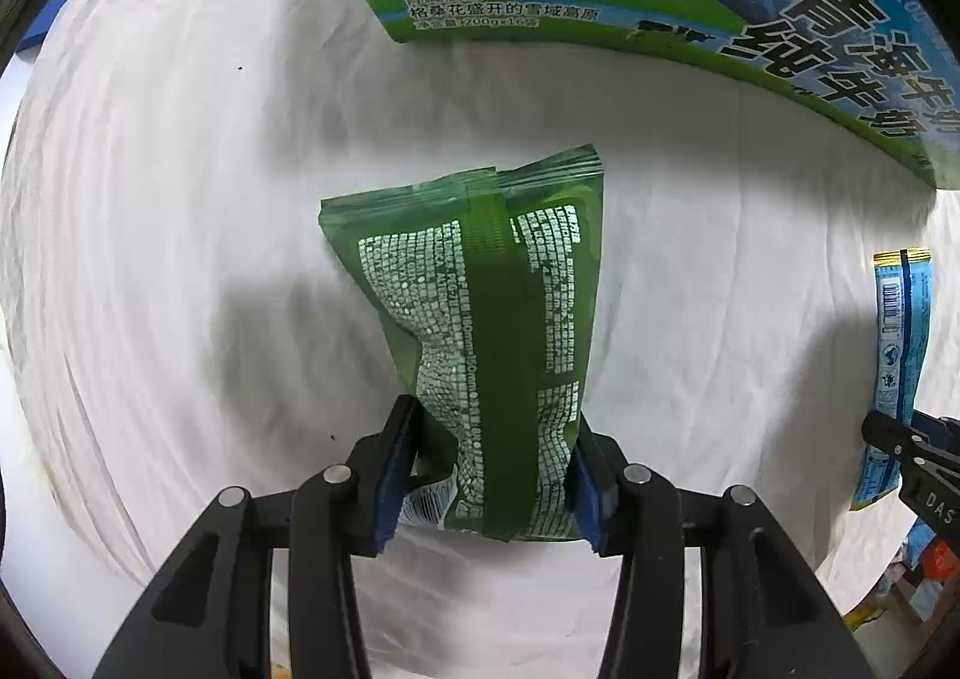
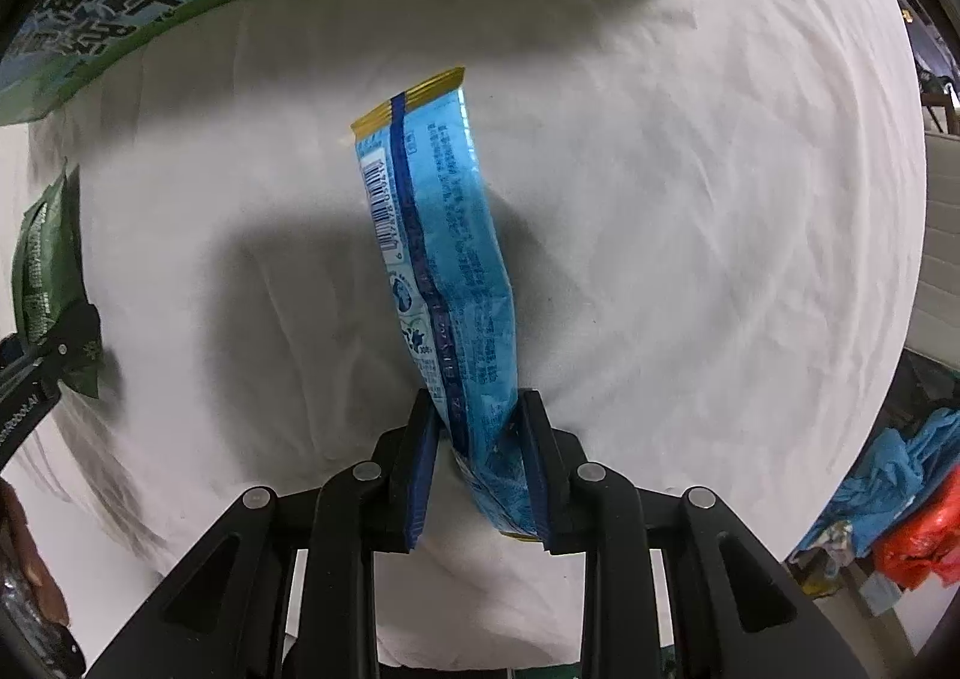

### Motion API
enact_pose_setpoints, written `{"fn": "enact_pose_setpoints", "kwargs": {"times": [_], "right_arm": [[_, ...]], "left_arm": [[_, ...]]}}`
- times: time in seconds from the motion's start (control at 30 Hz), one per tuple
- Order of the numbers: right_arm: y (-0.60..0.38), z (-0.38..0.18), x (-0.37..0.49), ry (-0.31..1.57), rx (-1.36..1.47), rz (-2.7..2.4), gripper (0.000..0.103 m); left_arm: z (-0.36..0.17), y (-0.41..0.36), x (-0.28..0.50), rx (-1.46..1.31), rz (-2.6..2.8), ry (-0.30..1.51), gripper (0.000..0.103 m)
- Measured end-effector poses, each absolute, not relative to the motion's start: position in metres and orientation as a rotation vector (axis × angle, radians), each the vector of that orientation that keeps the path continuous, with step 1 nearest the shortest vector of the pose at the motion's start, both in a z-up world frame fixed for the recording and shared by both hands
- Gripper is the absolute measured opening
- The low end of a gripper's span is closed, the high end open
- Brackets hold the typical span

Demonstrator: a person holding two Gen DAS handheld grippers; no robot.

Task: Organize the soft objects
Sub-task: 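Carry the green bag and blue wrapper into the box and release both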

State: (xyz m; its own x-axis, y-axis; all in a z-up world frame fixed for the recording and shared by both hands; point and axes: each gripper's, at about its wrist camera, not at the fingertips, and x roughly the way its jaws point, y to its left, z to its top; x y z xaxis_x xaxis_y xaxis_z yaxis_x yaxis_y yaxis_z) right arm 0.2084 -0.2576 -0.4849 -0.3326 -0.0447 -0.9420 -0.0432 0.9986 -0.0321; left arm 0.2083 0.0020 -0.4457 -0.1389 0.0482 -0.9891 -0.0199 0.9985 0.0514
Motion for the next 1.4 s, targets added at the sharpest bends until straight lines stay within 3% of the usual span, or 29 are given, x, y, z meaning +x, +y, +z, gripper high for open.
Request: {"fn": "enact_pose_setpoints", "kwargs": {"times": [0.27, 0.43, 0.5, 0.57, 0.73, 0.83, 0.9, 0.97, 1.4], "right_arm": [[-0.222, -0.479, 0.206, 1.888, -0.088, -0.015, 0.027], [-0.214, -0.475, 0.191, 1.922, -0.081, 0.009, 0.026], [-0.212, -0.477, 0.187, 1.934, -0.081, 0.011, 0.028], [-0.213, -0.480, 0.185, 1.959, -0.071, 0.006, 0.037], [-0.210, -0.477, 0.184, 1.945, -0.061, -0.005, 0.038], [-0.206, -0.476, 0.181, 1.932, -0.058, -0.002, 0.035], [-0.204, -0.474, 0.177, 1.928, -0.068, 0.006, 0.025], [-0.206, -0.472, 0.174, 1.923, -0.067, 0.004, 0.021], [-0.206, -0.398, 0.156, 1.809, 0.198, 0.127, 0.017]], "left_arm": [[-0.446, 0.005, 0.231, 0.017, 0.057, 1.718, 0.039], [-0.447, -0.003, 0.205, 0.005, 0.016, 1.740, 0.040], [-0.451, -0.003, 0.200, 0.002, 0.030, 1.739, 0.042], [-0.453, -0.002, 0.198, -0.012, 0.041, 1.718, 0.043], [-0.457, -0.004, 0.197, -0.014, 0.038, 1.724, 0.041], [-0.458, -0.005, 0.196, -0.011, 0.039, 1.721, 0.040], [-0.457, -0.005, 0.192, -0.005, 0.037, 1.717, 0.039], [-0.453, -0.007, 0.190, -0.008, 0.035, 1.715, 0.037], [-0.371, -0.033, 0.173, -0.032, -0.091, 1.561, 0.036]]}}
